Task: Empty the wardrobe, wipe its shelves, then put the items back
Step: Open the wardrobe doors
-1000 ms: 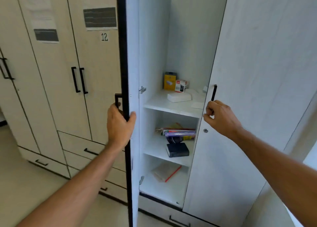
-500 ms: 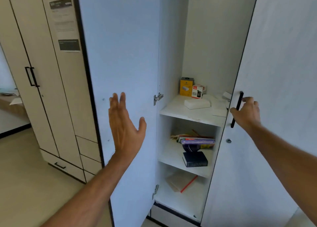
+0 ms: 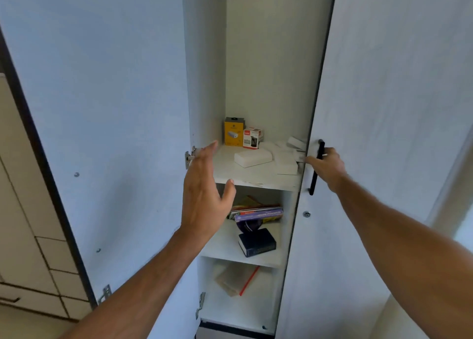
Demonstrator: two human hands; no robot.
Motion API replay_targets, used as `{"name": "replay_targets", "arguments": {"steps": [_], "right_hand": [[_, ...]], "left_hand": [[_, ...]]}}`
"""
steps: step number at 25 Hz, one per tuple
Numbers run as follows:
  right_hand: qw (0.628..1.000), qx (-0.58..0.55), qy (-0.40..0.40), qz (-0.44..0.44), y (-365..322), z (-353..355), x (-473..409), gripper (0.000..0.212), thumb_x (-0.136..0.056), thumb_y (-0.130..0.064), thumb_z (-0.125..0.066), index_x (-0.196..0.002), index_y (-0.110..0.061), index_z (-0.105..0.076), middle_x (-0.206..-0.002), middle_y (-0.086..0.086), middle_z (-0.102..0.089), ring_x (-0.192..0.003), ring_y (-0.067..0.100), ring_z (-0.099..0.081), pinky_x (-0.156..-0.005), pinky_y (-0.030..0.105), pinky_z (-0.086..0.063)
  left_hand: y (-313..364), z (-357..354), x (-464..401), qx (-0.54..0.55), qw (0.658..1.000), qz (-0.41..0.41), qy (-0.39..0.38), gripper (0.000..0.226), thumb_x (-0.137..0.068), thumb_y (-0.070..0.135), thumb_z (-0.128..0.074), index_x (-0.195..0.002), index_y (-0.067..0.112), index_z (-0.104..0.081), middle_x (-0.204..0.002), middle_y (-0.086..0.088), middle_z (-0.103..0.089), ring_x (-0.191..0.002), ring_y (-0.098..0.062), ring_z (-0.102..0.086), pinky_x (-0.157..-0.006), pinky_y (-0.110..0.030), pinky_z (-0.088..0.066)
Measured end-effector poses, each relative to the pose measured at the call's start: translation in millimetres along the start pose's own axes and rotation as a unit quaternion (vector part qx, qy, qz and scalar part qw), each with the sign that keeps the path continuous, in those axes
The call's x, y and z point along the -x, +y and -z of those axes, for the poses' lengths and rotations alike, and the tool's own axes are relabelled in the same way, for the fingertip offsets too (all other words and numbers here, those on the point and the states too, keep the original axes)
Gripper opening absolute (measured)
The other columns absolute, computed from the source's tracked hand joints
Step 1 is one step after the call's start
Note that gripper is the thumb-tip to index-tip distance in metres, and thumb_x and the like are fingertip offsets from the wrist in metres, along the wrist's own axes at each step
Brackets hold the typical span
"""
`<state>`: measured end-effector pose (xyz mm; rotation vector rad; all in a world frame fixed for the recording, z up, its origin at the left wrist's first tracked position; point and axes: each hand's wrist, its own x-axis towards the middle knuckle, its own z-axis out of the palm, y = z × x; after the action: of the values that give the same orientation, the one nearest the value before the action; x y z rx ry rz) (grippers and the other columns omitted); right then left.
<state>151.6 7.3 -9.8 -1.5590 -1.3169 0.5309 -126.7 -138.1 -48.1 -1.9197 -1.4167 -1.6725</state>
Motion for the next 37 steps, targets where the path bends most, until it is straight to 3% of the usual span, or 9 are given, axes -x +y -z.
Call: {"name": "replay_targets", "arguments": {"steps": [4,8,12,17,20,22,30,35,37], "right_hand": [[0.998,-0.006,0.020,0.066,10.3,24.8,55.9,0.048,-0.090,-0.033,-0.070,-0.127,-0.013,-0.047,-0.085,-0.001,-0.060,-0.075,0.012,-0.059,-0.060,0.023,-0.045],[0.991,-0.008,0.061,0.123,36.2,79.3,127.5,0.043,-0.092,-0.041,-0.068,-0.123,-0.020,-0.047,-0.086,0.004,-0.066,-0.076,0.016,-0.065,-0.063,0.018,-0.049],[0.981,0.006,0.162,0.111,68.8,151.0,182.0,0.043,-0.090,-0.046,-0.069,-0.120,-0.024,-0.049,-0.084,0.002,-0.060,-0.074,0.011,-0.060,-0.063,0.015,-0.045],[0.958,0.012,0.278,0.069,111.0,231.0,208.5,0.043,-0.089,-0.037,-0.070,-0.125,-0.026,-0.051,-0.111,0.001,-0.065,-0.097,0.015,-0.064,-0.080,0.027,-0.052],[0.948,0.005,0.317,0.022,130.3,264.5,208.6,0.071,-0.082,-0.045,-0.069,-0.144,-0.025,-0.039,-0.136,0.002,-0.059,-0.124,0.020,-0.057,-0.106,0.041,-0.047],[0.943,0.019,0.333,0.001,137.1,280.6,209.0,0.083,-0.080,-0.049,-0.068,-0.150,-0.023,-0.032,-0.146,0.004,-0.051,-0.133,0.024,-0.050,-0.112,0.047,-0.042],[0.912,0.007,0.410,0.005,148.1,291.0,206.1,0.092,-0.087,-0.042,-0.064,-0.158,-0.016,-0.012,-0.160,0.010,-0.028,-0.147,0.026,-0.029,-0.120,0.046,-0.030],[0.863,0.057,0.493,0.093,121.8,262.2,183.8,0.082,-0.090,-0.051,-0.058,-0.156,-0.019,-0.021,-0.162,0.006,-0.027,-0.149,0.024,-0.026,-0.121,0.041,-0.026],[0.864,0.050,0.475,0.159,105.5,227.7,164.2,0.072,-0.092,-0.038,-0.061,-0.152,-0.012,-0.032,-0.158,0.011,-0.032,-0.148,0.023,-0.028,-0.122,0.030,-0.023]], "left_hand": [[27.8,-30.0,-0.3,0.049,0.998,-0.022,-0.022,0.076,-0.086,0.013,-0.072,-0.151,0.007,-0.034,-0.150,-0.009,-0.045,-0.139,-0.022,-0.043,-0.114,-0.042,-0.041],[76.7,-66.0,16.6,0.108,0.992,-0.026,-0.060,0.074,-0.087,0.015,-0.072,-0.150,0.010,-0.034,-0.147,-0.009,-0.047,-0.138,-0.020,-0.044,-0.113,-0.044,-0.042],[129.3,-93.7,38.9,0.152,0.983,-0.044,-0.096,0.074,-0.087,0.018,-0.073,-0.149,0.010,-0.036,-0.147,-0.009,-0.047,-0.138,-0.020,-0.043,-0.114,-0.043,-0.042],[175.2,-115.2,58.5,0.185,0.974,-0.045,-0.125,0.075,-0.087,0.018,-0.075,-0.150,0.012,-0.036,-0.147,-0.006,-0.045,-0.138,-0.018,-0.043,-0.112,-0.045,-0.043],[195.0,-120.1,66.4,0.195,0.971,-0.041,-0.136,0.074,-0.087,0.016,-0.073,-0.150,0.014,-0.035,-0.148,-0.004,-0.045,-0.139,-0.017,-0.042,-0.114,-0.040,-0.041],[204.3,-123.4,70.8,0.196,0.970,-0.037,-0.142,0.074,-0.087,0.017,-0.074,-0.151,0.014,-0.035,-0.148,-0.003,-0.044,-0.139,-0.016,-0.041,-0.115,-0.035,-0.040],[193.5,-140.1,69.4,0.176,0.971,-0.009,-0.163,0.076,-0.088,0.022,-0.075,-0.152,0.015,-0.034,-0.151,-0.003,-0.042,-0.140,-0.014,-0.039,-0.116,-0.037,-0.039],[144.6,-170.8,44.2,0.164,0.972,0.011,-0.166,0.076,-0.088,0.023,-0.074,-0.151,0.020,-0.033,-0.151,-0.002,-0.041,-0.140,-0.015,-0.040,-0.114,-0.045,-0.041],[119.1,-186.1,30.8,0.163,0.972,0.015,-0.169,0.074,-0.088,0.023,-0.075,-0.150,0.019,-0.035,-0.150,-0.003,-0.043,-0.139,-0.016,-0.041,-0.114,-0.044,-0.042]]}}
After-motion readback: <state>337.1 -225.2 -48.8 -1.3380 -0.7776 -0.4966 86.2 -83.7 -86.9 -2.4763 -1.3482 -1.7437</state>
